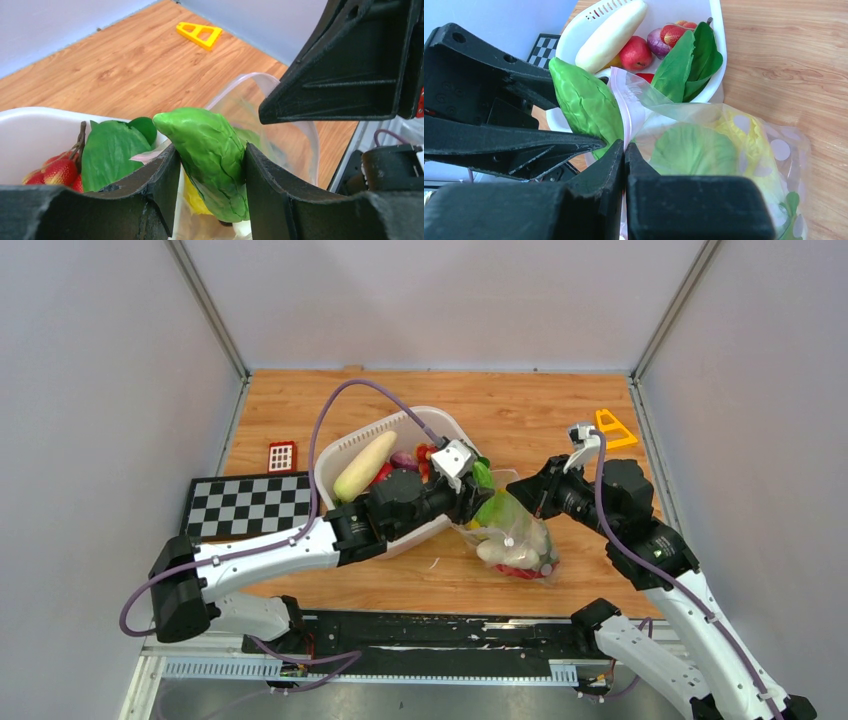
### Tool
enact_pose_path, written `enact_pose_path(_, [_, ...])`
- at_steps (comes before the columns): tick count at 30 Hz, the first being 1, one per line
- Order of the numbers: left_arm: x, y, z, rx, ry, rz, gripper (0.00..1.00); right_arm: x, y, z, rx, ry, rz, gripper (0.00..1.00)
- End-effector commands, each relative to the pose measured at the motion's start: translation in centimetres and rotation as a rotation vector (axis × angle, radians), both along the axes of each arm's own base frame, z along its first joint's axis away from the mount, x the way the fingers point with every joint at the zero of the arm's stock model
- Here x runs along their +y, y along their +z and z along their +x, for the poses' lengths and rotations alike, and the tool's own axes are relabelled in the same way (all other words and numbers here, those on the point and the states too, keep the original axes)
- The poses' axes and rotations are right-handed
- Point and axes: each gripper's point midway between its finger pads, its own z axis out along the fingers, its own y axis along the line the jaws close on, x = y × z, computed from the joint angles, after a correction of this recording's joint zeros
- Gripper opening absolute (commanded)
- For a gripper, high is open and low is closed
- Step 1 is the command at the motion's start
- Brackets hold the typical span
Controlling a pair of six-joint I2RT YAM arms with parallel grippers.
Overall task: Place the food in the zip-top bag and seal the zipper
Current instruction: Place the fake vegetable in the zipper food storage bag.
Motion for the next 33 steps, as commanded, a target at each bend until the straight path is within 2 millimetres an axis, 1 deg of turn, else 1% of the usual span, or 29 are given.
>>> enact_pose_path(1, [0.1,-0.4,-0.7,-0.039,-0.050,0.097,0.52,0.3,2.6,0.1,-0.077,0.001,0.061,0.04])
enact_pose_path(3, [-0.3,-1.6,-1.7,-0.013,-0.113,0.140,0.55,0.3,2.6,0.1,-0.077,0.000,0.063,0.04])
enact_pose_path(5, [-0.4,-3.3,-2.4,0.028,-0.159,0.230,0.59,0.4,2.6,0.1,-0.076,0.005,0.067,0.04])
enact_pose_path(7, [-0.4,-4.5,-2.4,0.048,-0.167,0.283,0.63,0.5,2.8,0.0,-0.076,0.011,0.071,0.04])
enact_pose_path(8, [-0.5,-4.6,-2.4,0.048,-0.169,0.287,0.65,0.5,2.8,0.0,-0.078,0.013,0.072,0.04])
enact_pose_path(10, [-0.6,-4.1,-2.5,0.043,-0.176,0.270,0.70,0.4,2.9,0.0,-0.079,0.011,0.075,0.04])
enact_pose_path(12, [-0.7,-2.9,-2.5,0.029,-0.174,0.233,0.74,0.3,3.0,-0.1,-0.081,0.006,0.076,0.04])
enact_pose_path(14, [-0.8,-1.9,-2.3,0.016,-0.158,0.203,0.74,0.2,3.0,-0.2,-0.083,0.002,0.077,0.04])
enact_pose_path(18, [-0.8,-1.5,-2.4,0.018,-0.167,0.223,0.74,0.0,3.1,-0.3,-0.084,-0.004,0.072,0.05])
enact_pose_path(21, [-0.7,-1.0,-2.4,0.016,-0.163,0.188,0.73,0.0,3.1,-0.3,-0.086,-0.006,0.072,0.05])
enact_pose_path(24, [-0.5,-0.9,-2.4,0.020,-0.152,0.175,0.69,0.1,3.2,-0.2,-0.086,-0.003,0.076,0.05])
enact_pose_path(25, [-0.1,-1.1,-2.0,0.034,-0.120,0.187,0.66,0.1,3.1,-0.2,-0.084,-0.002,0.075,0.05])
enact_pose_path(26, [0.1,-1.4,-1.7,0.043,-0.094,0.206,0.61,0.1,3.2,-0.2,-0.085,-0.001,0.075,0.05])
enact_pose_path(27, [0.4,-2.0,-1.3,0.053,-0.073,0.237,0.57,0.1,3.3,-0.2,-0.086,-0.001,0.077,0.05])
enact_pose_path(29, [0.4,-3.5,-1.1,0.073,-0.069,0.314,0.55,0.1,3.4,-0.3,-0.089,-0.001,0.084,0.05])
enact_pose_path(31, [-0.2,-5.2,-1.0,0.106,-0.080,0.383,0.44,0.2,3.7,-0.4,-0.097,0.007,0.096,0.05])
enact_pose_path(33, [-0.9,-5.7,-0.9,0.127,-0.085,0.379,0.39,0.4,4.0,-0.5,-0.099,0.015,0.107,0.05])
